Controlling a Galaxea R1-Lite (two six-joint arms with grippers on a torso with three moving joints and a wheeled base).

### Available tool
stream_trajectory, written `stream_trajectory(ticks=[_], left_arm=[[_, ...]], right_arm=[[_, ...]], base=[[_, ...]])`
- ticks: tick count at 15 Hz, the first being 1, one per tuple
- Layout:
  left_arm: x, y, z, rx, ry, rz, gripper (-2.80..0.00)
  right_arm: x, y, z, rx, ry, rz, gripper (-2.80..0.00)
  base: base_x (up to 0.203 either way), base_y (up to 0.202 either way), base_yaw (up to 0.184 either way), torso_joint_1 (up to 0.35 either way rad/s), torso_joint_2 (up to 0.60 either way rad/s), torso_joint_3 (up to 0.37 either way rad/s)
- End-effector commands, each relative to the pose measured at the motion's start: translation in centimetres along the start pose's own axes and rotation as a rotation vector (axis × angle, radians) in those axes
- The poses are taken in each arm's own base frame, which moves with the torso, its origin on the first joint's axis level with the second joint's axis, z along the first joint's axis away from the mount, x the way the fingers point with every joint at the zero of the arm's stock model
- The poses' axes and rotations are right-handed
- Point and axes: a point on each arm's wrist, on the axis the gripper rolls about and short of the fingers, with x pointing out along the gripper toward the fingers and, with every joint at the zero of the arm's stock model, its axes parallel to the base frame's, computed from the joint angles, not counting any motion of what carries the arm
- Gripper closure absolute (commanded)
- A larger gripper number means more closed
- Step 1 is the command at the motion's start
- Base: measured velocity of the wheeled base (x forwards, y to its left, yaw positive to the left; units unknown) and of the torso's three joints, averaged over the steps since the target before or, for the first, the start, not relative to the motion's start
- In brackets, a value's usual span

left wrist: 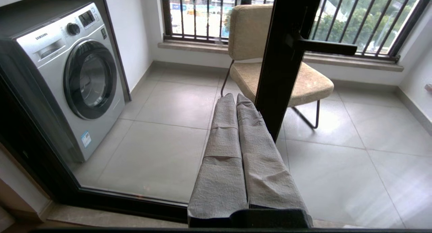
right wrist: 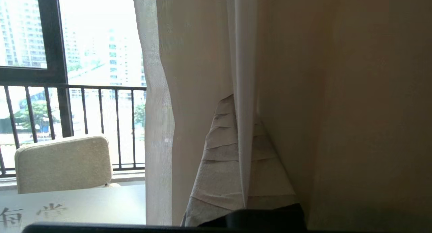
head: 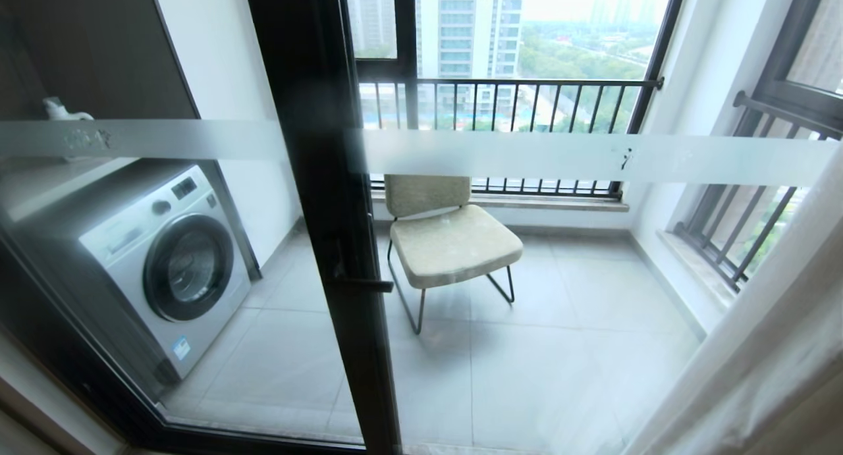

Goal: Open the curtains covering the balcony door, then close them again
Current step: Pull the inner curtains open on both sides

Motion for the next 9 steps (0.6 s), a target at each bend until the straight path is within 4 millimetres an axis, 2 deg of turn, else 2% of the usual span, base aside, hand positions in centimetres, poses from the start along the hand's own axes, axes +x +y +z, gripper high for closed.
stream_trajectory(ticks=[1, 9], left_arm=[[0.0, 0.0, 0.01, -0.001, -0.001, 0.002, 0.0], [0.0, 0.0, 0.01, -0.001, -0.001, 0.002, 0.0]], right_arm=[[-0.07, -0.26, 0.12, -0.007, -0.007, -0.013, 0.0], [-0.44, -0.86, 0.5, -0.023, -0.013, -0.046, 0.0]], base=[[0.0, -0.187, 0.0, 0.002, 0.0, -0.002], [0.0, -0.19, 0.002, 0.002, 0.0, 0.003]])
